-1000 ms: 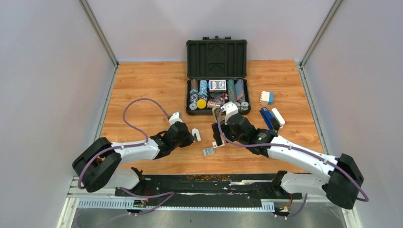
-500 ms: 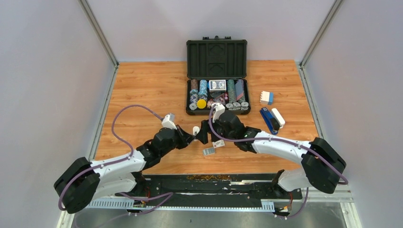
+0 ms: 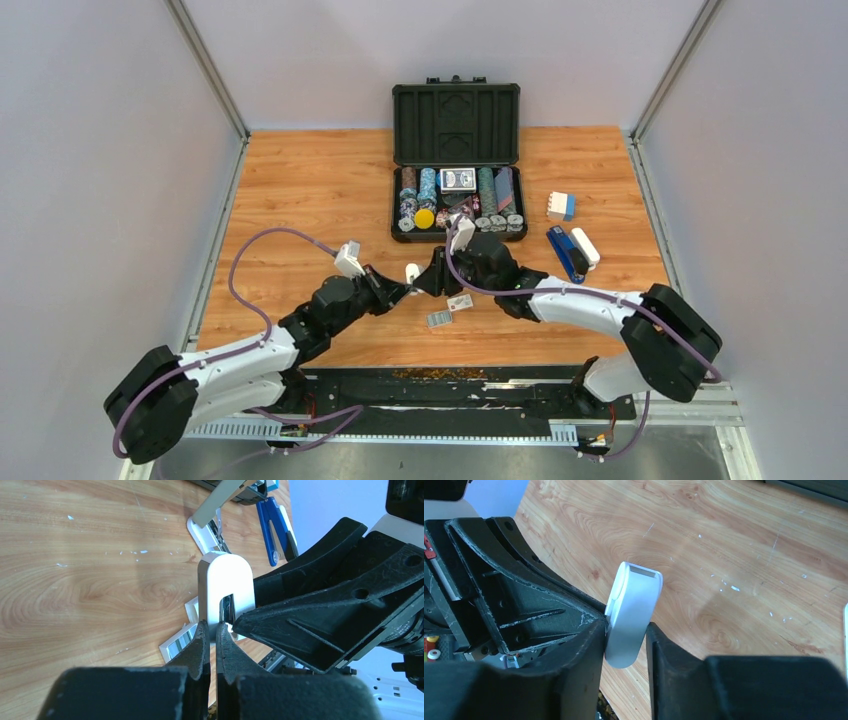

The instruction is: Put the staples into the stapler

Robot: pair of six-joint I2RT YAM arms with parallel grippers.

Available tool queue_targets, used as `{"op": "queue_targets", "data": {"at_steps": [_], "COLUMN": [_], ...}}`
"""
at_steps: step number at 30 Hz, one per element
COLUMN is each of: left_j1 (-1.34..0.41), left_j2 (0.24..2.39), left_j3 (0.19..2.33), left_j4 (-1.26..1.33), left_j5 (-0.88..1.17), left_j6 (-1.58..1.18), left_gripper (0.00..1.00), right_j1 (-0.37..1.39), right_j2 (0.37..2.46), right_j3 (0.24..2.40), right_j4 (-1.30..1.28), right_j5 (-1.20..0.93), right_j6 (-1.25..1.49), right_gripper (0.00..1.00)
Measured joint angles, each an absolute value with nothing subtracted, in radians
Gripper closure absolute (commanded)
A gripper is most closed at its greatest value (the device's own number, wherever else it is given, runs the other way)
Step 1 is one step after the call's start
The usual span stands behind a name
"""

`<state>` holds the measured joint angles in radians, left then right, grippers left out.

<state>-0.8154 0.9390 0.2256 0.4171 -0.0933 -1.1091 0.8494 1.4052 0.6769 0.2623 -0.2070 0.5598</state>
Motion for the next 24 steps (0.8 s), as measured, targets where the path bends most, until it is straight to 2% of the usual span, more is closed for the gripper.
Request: {"op": "queue_targets", "data": {"at_steps": [2,3,7,10,16,20,24], "left_j1": [-0.815,-0.815,-0.816,-0.815,-0.815,-0.815,-0.815], "left_j2": [0.937,0.937,0.928,0.892,0.734,0.607,0.524], "left_j3": [0.221,0.218,0.215,0.212,0.213,0.244,0.306], "left_j4": [0.418,0.418,0.397,0.347,0.13,-0.101,-0.296], "left_j5": [-0.091,-0.091,-0.11,-0.148,-0.28,-0.401,-0.505], "left_j6": [-1.113,-1.113,-1.118,-1.117,-1.124,-1.124,-1.125], "left_gripper": [0.97,0.9,0.51,0.34,0.13,0.02,0.0], "right_j1": [0.849,0.848,0.847,0.85,0.895,0.955,1.015], "right_j2": [1.414,1.417,1.428,1.448,1.55,1.675,1.826], "right_j3": [0.677,0.677,0.688,0.729,0.901,1.046,1.198], "right_j4": [0.27,0.275,0.267,0.214,0.044,-0.071,-0.188], "right_j5": [-0.216,-0.22,-0.228,-0.21,-0.097,0.019,0.136], "right_j6": [0.567,0.57,0.569,0.552,0.49,0.45,0.416], "right_gripper": [0.77,0.79,0.84,0.86,0.88,0.89,0.89]}}
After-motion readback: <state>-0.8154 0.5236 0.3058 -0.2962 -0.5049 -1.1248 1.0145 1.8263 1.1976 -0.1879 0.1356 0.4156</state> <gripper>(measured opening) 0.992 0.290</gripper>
